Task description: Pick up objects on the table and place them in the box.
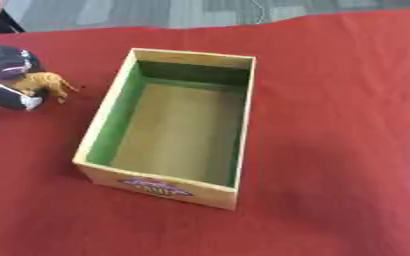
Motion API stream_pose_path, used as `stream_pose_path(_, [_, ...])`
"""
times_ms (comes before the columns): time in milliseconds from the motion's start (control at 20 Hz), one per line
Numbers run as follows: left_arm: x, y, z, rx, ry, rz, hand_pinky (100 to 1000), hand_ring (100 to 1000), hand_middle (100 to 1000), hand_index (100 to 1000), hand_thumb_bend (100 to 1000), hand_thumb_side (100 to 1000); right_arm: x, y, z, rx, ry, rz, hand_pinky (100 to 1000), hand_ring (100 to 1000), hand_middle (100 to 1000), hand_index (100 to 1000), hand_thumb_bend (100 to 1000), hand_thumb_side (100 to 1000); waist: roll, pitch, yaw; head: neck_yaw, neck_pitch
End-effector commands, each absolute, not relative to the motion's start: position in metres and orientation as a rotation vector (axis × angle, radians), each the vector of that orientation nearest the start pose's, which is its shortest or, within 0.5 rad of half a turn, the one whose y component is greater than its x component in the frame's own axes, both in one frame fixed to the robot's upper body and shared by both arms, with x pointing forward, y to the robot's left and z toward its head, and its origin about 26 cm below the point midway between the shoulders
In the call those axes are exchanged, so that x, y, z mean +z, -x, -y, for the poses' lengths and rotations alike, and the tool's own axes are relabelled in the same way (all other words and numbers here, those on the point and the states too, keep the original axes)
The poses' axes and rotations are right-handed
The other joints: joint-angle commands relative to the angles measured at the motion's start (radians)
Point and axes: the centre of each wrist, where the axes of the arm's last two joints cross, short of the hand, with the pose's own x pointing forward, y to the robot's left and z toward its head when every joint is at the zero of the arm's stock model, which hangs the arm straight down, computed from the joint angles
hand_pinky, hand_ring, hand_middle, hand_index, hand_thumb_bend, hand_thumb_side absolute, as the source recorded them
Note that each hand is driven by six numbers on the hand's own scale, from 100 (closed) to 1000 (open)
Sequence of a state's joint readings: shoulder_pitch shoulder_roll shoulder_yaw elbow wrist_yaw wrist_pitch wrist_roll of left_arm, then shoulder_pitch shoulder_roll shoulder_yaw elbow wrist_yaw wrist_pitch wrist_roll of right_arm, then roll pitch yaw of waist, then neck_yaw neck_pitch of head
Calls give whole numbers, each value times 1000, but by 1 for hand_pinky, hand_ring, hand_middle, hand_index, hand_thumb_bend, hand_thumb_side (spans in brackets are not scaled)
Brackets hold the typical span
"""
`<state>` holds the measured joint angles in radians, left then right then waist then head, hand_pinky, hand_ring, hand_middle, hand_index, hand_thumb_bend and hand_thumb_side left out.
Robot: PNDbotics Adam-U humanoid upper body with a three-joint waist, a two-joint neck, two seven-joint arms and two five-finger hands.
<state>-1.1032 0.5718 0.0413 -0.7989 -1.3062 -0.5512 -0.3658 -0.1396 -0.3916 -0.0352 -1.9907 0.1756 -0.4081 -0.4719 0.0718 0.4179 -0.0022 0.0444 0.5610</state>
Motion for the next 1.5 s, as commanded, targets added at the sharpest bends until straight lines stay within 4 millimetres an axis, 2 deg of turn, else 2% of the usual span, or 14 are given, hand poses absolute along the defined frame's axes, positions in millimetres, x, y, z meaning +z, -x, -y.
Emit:
stream_pose_path(50, [298, -479, -362, -1765, -1284, 1279, 757, 676, 467, 583, 100, 386, 168, -281, 296, -51, -760, -3520, 876, 632, 472, 809, 100, 463, -3, -24, 3, -1, 2])
stream_pose_path(250, [302, -478, -361, -1764, -1283, 1303, 748, 649, 454, 560, 100, 356, 168, -281, 297, -45, -762, -3521, 876, 633, 473, 810, 100, 462, -4, -31, 5, -3, 6])
stream_pose_path(300, [303, -477, -361, -1765, -1286, 1309, 739, 640, 448, 555, 100, 301, 168, -281, 297, -42, -762, -3521, 876, 633, 473, 810, 100, 461, -4, -33, 5, -3, 8])
stream_pose_path(400, [304, -477, -361, -1764, -1286, 1321, 723, 626, 440, 546, 100, 246, 168, -281, 297, -38, -762, -3523, 875, 633, 473, 809, 100, 460, -4, -37, 6, -4, 10])
stream_pose_path(650, [304, -476, -360, -1762, -1268, 1334, 710, 614, 419, 527, 100, 245, 168, -280, 300, -23, -762, -3526, 875, 633, 474, 809, 100, 457, -5, -50, 7, -7, 14])
stream_pose_path(700, [305, -476, -360, -1764, -1268, 1336, 700, 607, 405, 512, 100, 271, 169, -280, 300, -20, -762, -3527, 875, 634, 474, 809, 100, 468, -5, -52, 7, -7, 15])
stream_pose_path(750, [307, -475, -359, -1765, -1270, 1345, 698, 606, 404, 510, 100, 244, 169, -280, 301, -16, -762, -3528, 875, 633, 474, 808, 100, 455, -5, -56, 8, -8, 17])
stream_pose_path(1100, [318, -472, -353, -1789, -1264, 1402, 685, 598, 398, 509, 100, 246, 170, -279, 305, 7, -762, -3535, 873, 628, 477, 807, 100, 449, -1, -80, 13, -10, 26])
stream_pose_path(1500, [338, -468, -333, -1844, -1283, 1488, 673, 589, 392, 513, 100, 251, 172, -279, 310, 30, -757, -3543, 870, 628, 480, 805, 100, 441, 9, -113, 11, -15, 39])
